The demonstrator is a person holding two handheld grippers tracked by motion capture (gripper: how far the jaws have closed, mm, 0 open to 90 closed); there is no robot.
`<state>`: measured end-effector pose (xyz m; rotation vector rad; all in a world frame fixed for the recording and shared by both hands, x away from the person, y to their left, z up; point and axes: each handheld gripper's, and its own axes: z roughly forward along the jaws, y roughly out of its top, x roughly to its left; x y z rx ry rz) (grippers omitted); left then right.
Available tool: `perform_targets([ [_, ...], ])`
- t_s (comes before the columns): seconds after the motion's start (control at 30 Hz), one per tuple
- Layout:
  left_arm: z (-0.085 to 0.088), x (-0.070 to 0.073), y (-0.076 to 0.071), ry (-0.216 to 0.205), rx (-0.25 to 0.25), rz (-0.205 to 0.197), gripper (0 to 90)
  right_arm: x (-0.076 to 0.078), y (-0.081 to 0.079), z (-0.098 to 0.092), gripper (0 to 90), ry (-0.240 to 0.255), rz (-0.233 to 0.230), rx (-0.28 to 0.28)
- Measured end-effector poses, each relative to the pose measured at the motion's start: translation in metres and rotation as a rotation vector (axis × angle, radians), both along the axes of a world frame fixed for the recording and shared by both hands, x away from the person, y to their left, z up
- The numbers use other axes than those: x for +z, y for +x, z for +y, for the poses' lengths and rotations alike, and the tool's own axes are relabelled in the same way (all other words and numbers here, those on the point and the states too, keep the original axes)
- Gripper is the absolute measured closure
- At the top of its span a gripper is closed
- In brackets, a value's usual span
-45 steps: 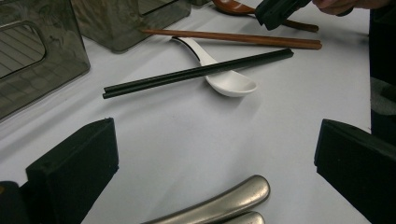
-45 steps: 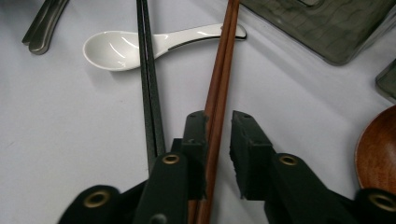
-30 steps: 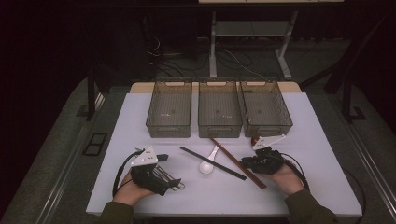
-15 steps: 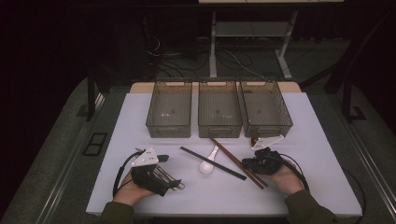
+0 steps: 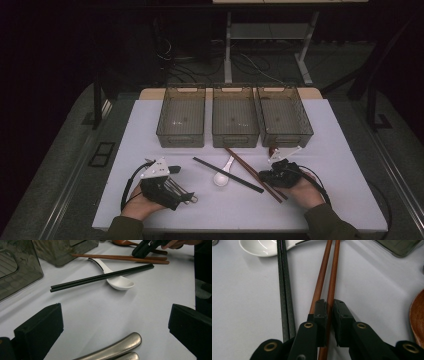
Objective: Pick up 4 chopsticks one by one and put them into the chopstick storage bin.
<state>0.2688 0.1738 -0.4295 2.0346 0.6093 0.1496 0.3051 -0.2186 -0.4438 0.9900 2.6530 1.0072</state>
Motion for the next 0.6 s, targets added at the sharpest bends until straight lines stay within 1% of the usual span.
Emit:
perform_targets([
  [0.1, 0.0000, 0.0000, 0.0000, 0.002, -0.003, -0.001, 0.0, -0.0002, -0.0009, 0.0008, 81.3, -0.006, -0.009, 0.000],
  [0.23, 0.0000, 0.0001, -0.0001, 0.002, -0.002, -0.002, 0.0, -0.0004, -0.0013, 0.0003, 81.5, -0.002, -0.002, -0.006],
  [0.6, -0.0004, 0.0000, -0.0005, 0.000, -0.007, -0.003, 0.0, -0.0006, -0.0023, 0.0005, 83.1, 0.003, -0.003, -0.026],
])
